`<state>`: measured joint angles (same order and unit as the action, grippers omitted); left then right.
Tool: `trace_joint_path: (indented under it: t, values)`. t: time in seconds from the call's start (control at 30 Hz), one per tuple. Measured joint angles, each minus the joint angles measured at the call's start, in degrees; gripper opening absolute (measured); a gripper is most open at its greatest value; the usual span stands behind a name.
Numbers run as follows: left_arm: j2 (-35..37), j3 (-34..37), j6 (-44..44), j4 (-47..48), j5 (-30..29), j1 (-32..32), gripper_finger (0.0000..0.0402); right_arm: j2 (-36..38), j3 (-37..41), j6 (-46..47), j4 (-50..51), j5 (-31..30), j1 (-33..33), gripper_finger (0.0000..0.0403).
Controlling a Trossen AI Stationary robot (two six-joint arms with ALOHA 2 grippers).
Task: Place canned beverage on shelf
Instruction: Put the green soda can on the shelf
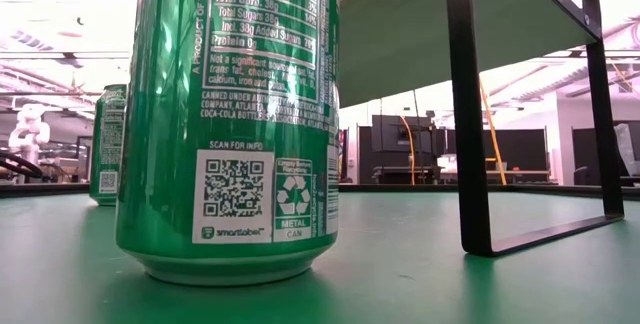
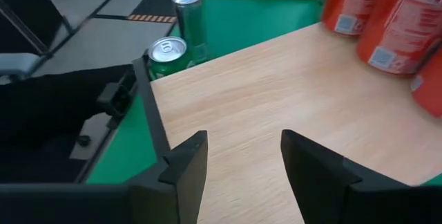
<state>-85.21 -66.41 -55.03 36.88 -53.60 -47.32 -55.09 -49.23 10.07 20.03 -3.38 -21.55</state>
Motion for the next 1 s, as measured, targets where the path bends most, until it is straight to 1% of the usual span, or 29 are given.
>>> trace_joint_path:
  t: [0.1, 0.2, 0.3, 0.4, 0.47, 0.53, 0.67, 0.83, 0.93, 1.0]
  values:
    - [0.0, 0.0, -0.23, 0.8, 1.53, -0.12, 0.0384, 0.0, 0.0, -1.36, -0.03, -1.89, -1.69, 0.0176]
    - [0.0, -0.39, -2.05, 4.4, 3.01, -0.12, 0.0384, 0.0, 0.0, -2.57, -0.69, -2.88, -2.78, 0.0176]
    - [0.0, -1.53, -7.43, 12.94, 3.93, -0.16, 0.0384, 0.0, 0.0, -3.6, -2.18, -2.88, -3.36, 0.0176]
    - [0.44, -2.05, -16.6, 24.02, 4.12, 0.21, 0.0384, 0.0, 0.0, -4.62, -2.45, -2.87, -3.71, 0.0176]
    - [0.69, -2.05, -21.34, 29.64, 6.17, 1.36, 0.0378, 0.0, 0.0, -5.42, -2.43, -2.84, -3.71, 0.0176]
    - [0.65, -2.05, -22.89, 33.18, 9.24, 2.66, 0.0365, -0.03, 0.0, -6.26, -2.43, -2.86, -3.71, 0.0176]
    - [0.69, -2.05, -20.96, 35.16, 13.04, 5.35, 0.0339, -0.24, 0.0, -8.57, -2.43, -2.86, -3.71, 0.0176]
    - [1.88, -2.05, -15.74, 36.3, 15.81, 9.14, 0.0331, -0.24, 0.0, -9.48, -2.62, -2.86, -3.71, 0.0176]
    - [3.84, -2.05, -11.27, 36.41, 24.57, 12.98, 0.0331, -0.24, 0.0, -9.7, -2.62, -2.84, -3.7, 0.0176]
    - [4.55, -2.05, -8.2, 37.52, 27.25, 14.93, 0.0331, -0.24, 0.0, -9.57, -2.62, -2.85, -3.69, 0.0176]
